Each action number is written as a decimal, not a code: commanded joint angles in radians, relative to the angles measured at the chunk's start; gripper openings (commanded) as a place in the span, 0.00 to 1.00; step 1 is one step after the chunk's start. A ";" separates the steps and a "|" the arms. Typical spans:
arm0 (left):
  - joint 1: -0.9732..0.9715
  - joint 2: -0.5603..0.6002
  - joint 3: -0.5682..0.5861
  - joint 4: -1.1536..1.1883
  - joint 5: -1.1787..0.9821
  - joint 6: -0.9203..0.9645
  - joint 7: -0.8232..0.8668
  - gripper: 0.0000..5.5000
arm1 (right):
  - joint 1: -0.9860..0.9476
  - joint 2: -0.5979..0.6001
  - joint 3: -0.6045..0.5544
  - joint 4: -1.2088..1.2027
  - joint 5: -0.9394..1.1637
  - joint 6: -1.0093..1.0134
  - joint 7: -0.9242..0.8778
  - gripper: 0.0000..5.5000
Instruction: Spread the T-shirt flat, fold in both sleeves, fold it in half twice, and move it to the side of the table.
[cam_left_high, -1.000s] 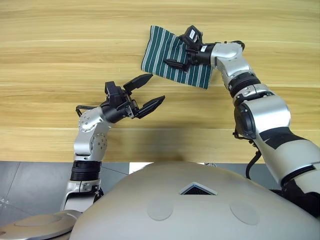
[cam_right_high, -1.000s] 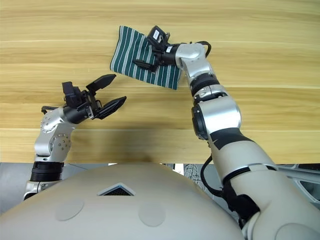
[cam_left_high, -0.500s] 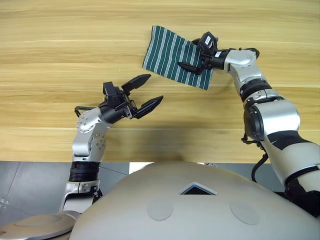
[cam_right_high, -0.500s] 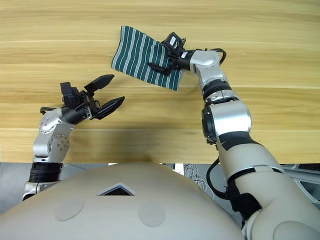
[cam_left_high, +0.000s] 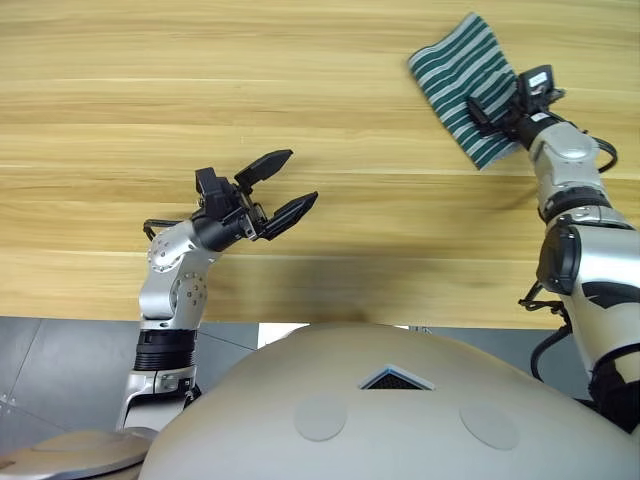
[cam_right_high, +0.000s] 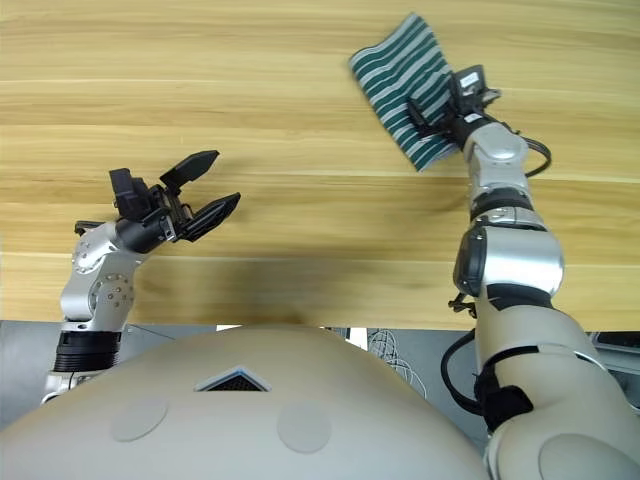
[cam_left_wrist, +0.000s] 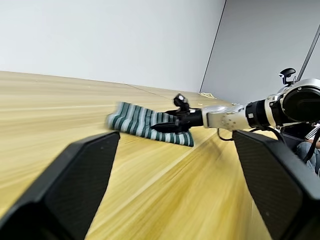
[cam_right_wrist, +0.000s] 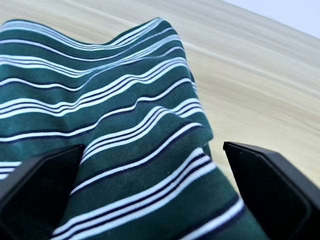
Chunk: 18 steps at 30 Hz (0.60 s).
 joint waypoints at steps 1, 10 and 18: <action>0.001 0.002 0.009 -0.004 -0.006 -0.012 -0.006 0.74 | 0.059 -0.074 -0.065 0.041 0.010 0.062 -0.124 0.93; -0.113 -0.082 0.156 0.116 0.037 -0.113 0.228 0.74 | 0.068 -0.085 -0.125 0.035 0.011 0.035 -0.238 0.93; -0.189 -0.109 0.284 0.209 0.106 -0.262 0.392 0.74 | 0.033 -0.077 -0.204 -0.044 0.071 -0.373 -0.263 0.93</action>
